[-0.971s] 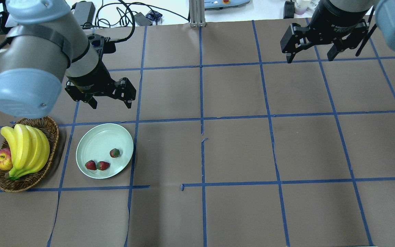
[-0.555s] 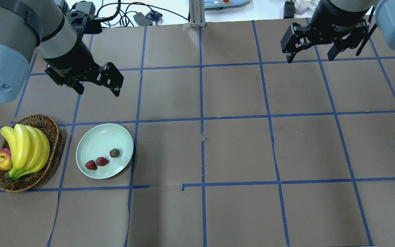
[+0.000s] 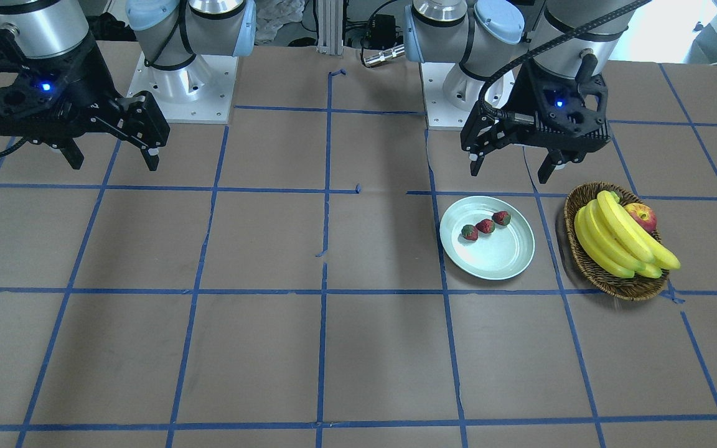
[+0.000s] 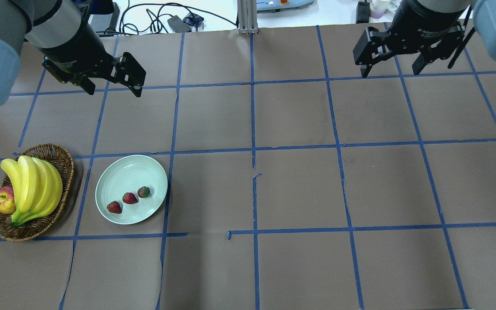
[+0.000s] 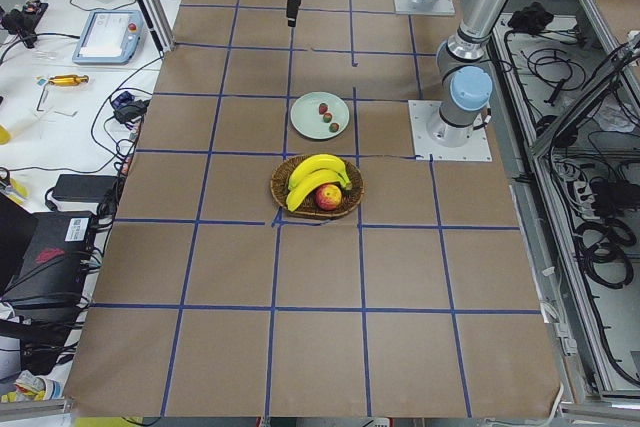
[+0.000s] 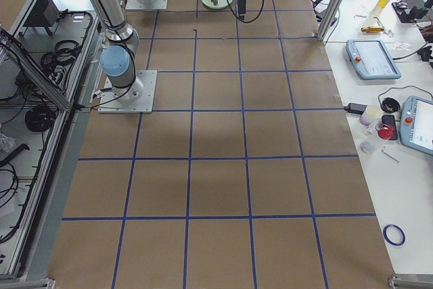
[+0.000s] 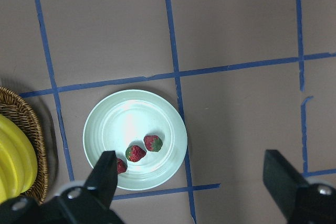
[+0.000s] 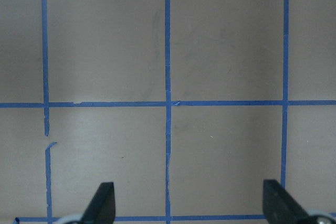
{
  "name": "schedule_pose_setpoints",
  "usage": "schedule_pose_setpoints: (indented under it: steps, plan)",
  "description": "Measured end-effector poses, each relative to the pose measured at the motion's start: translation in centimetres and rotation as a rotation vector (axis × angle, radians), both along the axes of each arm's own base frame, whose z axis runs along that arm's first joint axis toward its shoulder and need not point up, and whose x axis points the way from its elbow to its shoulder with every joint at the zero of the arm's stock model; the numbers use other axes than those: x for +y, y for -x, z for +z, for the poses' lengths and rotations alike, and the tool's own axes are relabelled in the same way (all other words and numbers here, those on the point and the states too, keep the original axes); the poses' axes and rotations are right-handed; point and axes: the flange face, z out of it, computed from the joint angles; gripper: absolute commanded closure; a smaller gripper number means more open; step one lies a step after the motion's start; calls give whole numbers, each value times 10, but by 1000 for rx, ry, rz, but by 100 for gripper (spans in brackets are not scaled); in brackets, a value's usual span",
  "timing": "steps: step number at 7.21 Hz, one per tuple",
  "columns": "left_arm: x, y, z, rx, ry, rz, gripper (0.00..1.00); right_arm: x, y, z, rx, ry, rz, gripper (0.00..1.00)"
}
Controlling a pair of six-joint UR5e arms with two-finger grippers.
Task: Collect all strawberries into plate
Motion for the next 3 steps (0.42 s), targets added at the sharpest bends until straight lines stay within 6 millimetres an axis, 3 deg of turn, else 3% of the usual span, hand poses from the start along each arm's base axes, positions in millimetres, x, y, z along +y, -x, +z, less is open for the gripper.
schedule_pose_setpoints:
  steps: [3]
  plan:
    - [-1,0,2,4,4,3,0,1,-1,3,0,-9,4,0]
